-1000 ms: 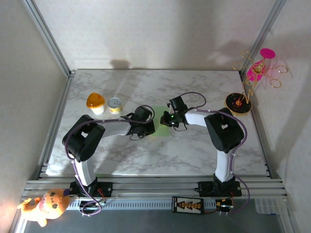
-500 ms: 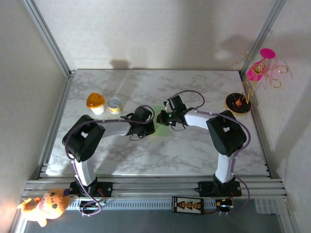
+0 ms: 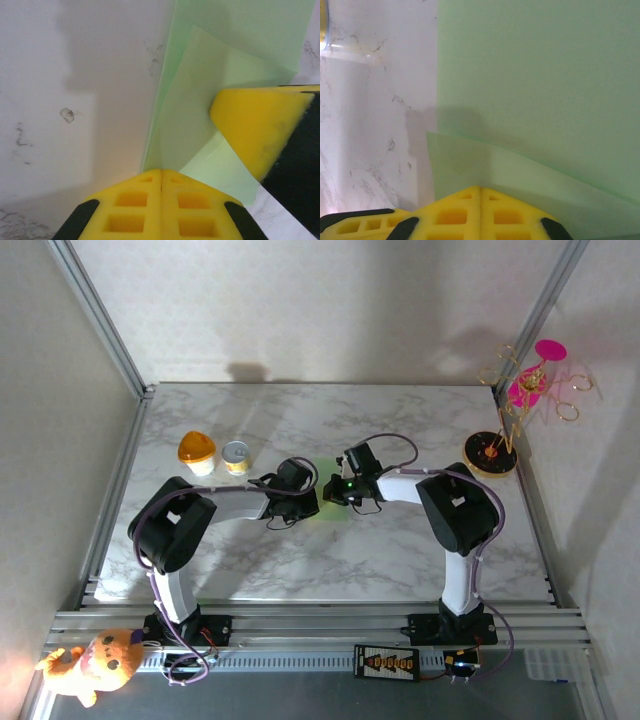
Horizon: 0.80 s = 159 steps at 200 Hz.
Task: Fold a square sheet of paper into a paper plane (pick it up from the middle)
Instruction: Fold the triangle a second time at the center of the table.
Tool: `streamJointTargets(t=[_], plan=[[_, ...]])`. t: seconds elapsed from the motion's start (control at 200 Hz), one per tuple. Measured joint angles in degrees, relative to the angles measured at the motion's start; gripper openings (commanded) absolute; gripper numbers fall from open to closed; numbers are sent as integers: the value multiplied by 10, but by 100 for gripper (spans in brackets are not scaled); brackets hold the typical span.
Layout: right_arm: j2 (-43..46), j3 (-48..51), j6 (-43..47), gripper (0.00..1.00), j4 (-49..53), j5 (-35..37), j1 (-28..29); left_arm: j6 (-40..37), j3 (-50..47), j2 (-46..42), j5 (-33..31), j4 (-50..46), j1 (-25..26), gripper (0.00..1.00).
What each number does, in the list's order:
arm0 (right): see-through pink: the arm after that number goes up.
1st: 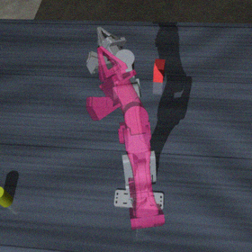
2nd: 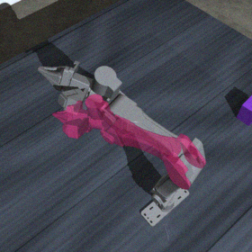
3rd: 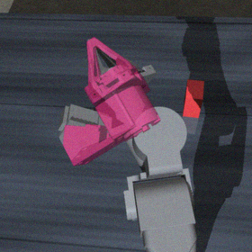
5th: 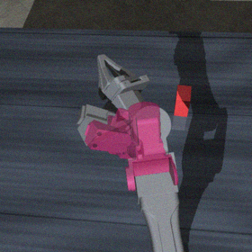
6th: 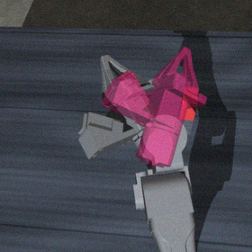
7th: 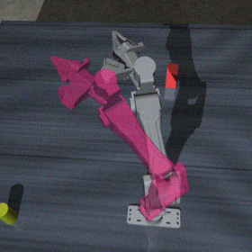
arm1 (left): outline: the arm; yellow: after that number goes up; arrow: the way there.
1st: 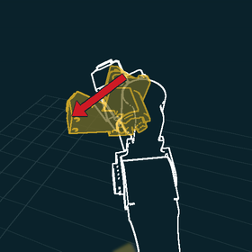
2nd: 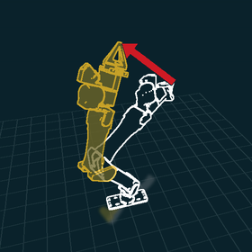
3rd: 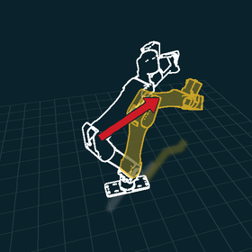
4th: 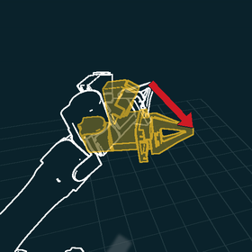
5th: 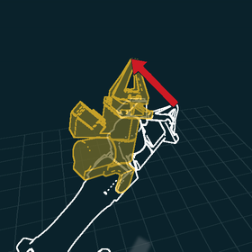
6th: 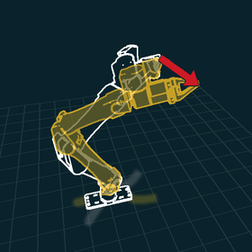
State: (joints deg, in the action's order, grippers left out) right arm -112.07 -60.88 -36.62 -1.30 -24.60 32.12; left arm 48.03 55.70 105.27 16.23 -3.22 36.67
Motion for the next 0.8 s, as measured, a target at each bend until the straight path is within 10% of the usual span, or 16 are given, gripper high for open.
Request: streamJointTargets(t=[0.481,0.796], plan=[[28,23,17,13,-19,53,-119,2,-10,-2,-2,22,0,0],[139,96,-26,35,-37,66,-112,7,33,-21,5,-14,0,25]])
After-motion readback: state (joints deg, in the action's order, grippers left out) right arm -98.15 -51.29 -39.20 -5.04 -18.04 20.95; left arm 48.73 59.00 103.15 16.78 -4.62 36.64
